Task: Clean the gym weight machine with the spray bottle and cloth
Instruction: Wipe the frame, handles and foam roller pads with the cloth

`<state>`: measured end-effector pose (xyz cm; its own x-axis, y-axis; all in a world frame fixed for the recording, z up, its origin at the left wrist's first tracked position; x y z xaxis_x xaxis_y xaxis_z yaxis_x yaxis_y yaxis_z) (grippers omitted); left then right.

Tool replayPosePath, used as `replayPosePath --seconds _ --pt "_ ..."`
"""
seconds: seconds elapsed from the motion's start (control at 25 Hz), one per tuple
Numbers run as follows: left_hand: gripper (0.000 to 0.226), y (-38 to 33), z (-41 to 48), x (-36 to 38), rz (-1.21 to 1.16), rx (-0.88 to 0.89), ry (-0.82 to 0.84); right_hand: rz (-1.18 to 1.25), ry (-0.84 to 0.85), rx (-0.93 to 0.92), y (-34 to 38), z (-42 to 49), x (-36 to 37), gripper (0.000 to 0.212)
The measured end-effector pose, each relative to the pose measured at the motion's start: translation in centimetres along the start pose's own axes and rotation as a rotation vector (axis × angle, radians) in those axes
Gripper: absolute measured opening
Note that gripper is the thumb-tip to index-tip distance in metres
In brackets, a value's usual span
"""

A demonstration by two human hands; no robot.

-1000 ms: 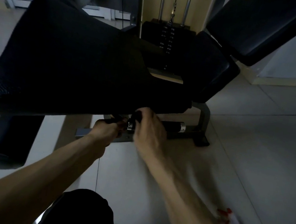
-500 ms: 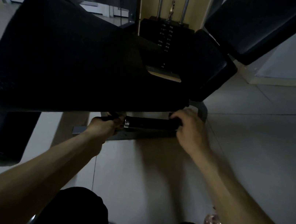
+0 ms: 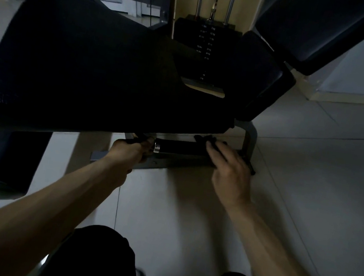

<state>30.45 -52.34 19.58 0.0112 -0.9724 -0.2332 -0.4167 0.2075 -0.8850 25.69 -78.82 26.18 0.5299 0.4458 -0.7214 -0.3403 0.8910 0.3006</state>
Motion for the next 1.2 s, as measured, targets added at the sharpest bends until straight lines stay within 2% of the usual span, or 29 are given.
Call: replayPosePath --seconds 0.12,0.16,0.24,0.32,0.4,0.48,0.52,0.56,0.6,0.64,0.72,0.76,0.8,0.88,0.96,1.04,1.2 --pt "0.037 -0.1 -0.3 -0.1 0.006 0.003 0.006 0.151 -0.102 0.27 -1.6 -0.2 -1.4 0.066" --pt "0.036 -0.1 -0.2 -0.1 0.009 -0.001 0.003 0.239 -0.122 0.264 0.5 0.0 -0.8 0.066" --pt "0.031 0.1 0.1 -0.1 0.011 -0.009 -0.008 0.32 -0.077 0.075 7.7 0.3 1.9 0.061" --pt "0.024 0.2 0.2 -0.5 0.008 -0.012 -0.046 0.258 -0.022 -0.168 12.9 -0.2 4.7 0.051" --pt "0.025 0.0 0.1 -0.4 0.001 0.0 -0.039 0.174 -0.013 -0.272 11.6 -0.3 5.5 0.041" --pt "0.028 -0.5 -0.3 0.0 -0.013 0.011 -0.006 0.086 -0.071 -0.252 7.1 -1.5 3.8 0.043" --pt "0.029 -0.6 -0.6 0.2 -0.018 0.011 0.005 0.075 -0.094 -0.173 4.5 -2.2 2.4 0.048" --pt "0.03 -0.5 -0.7 0.2 -0.02 0.009 0.013 0.134 -0.131 -0.013 1.7 -3.0 0.7 0.053" --pt "0.032 -0.5 -0.8 0.1 -0.016 0.006 0.022 0.269 -0.192 0.234 -1.0 -4.0 -0.4 0.056" --pt "0.035 -0.4 -0.9 0.1 -0.007 -0.005 0.033 0.462 -0.271 0.53 -3.2 -5.4 -0.1 0.055" --pt "0.038 -0.5 -1.0 0.1 0.01 -0.021 0.057 0.988 -0.418 1.124 -4.7 -9.2 5.6 0.051" --pt "0.038 -0.5 -1.1 0.1 0.013 -0.02 0.06 1.283 -0.455 1.309 -3.1 -10.1 9.5 0.049" --pt "0.037 -0.5 -1.0 0.1 0.016 -0.018 0.056 1.559 -0.422 1.44 -0.3 -10.0 13.1 0.045" --pt "0.038 -0.7 -1.0 -0.1 0.018 -0.006 0.016 1.886 -0.19 1.588 5.9 -8.4 17.1 0.039" --pt "0.041 -0.9 -0.8 -0.2 0.024 0.019 -0.013 2.078 -0.037 1.553 10.3 -6.0 17.6 0.034" --pt "0.039 -1.3 -0.9 -0.3 0.044 0.05 -0.028 2.189 -0.054 1.527 11.7 -4.5 16.8 0.034" --pt "0.024 -2.0 -1.5 -0.1 0.048 0.093 -0.024 2.198 -0.315 1.579 7.7 -4.8 17.0 0.029"
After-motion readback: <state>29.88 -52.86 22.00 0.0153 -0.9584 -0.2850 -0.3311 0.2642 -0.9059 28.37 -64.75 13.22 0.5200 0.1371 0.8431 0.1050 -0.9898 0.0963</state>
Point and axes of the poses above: each hand's wrist, its own z-axis towards the middle knuckle, its own x-axis out of the palm, y = z × x, the point moved 10 cm from there along z, towards the middle knuckle, and after that the axes turned 8 degrees about z, right-handed, at the moved point
